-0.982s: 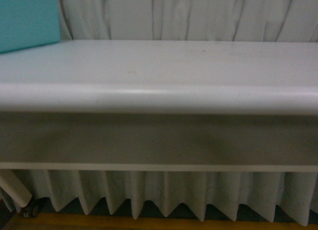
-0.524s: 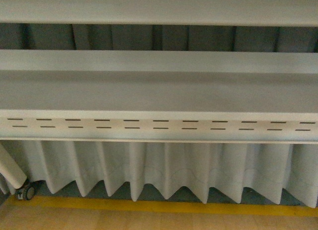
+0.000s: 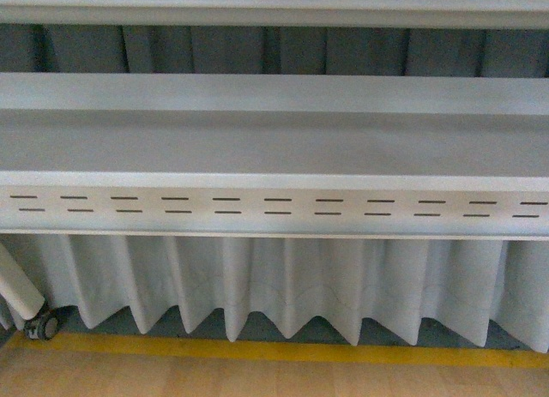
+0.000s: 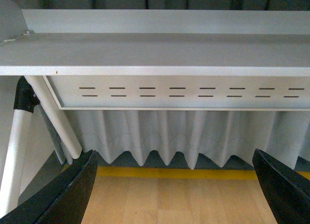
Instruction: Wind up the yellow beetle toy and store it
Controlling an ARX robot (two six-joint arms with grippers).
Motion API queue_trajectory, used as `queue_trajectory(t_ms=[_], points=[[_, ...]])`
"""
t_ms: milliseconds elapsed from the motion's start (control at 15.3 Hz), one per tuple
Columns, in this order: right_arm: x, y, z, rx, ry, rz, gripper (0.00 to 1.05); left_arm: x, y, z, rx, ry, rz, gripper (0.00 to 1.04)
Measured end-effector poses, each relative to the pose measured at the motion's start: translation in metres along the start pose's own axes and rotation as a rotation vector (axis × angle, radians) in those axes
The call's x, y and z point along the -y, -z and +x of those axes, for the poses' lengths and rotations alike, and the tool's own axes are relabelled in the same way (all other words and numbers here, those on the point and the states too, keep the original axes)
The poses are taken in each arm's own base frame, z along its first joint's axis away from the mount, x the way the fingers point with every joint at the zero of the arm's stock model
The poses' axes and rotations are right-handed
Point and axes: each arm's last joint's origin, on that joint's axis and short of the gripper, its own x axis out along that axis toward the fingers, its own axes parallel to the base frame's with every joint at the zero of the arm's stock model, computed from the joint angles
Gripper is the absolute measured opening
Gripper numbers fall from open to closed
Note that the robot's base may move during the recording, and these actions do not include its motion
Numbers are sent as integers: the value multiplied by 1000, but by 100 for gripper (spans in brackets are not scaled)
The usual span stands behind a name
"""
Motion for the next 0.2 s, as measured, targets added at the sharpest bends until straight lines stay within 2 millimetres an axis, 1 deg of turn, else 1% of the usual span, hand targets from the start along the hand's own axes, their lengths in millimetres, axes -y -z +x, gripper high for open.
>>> queue_trajectory(t_ms=[196], points=[[0, 0, 0, 0, 0, 0, 98, 0, 0, 0, 0, 0, 0, 98]])
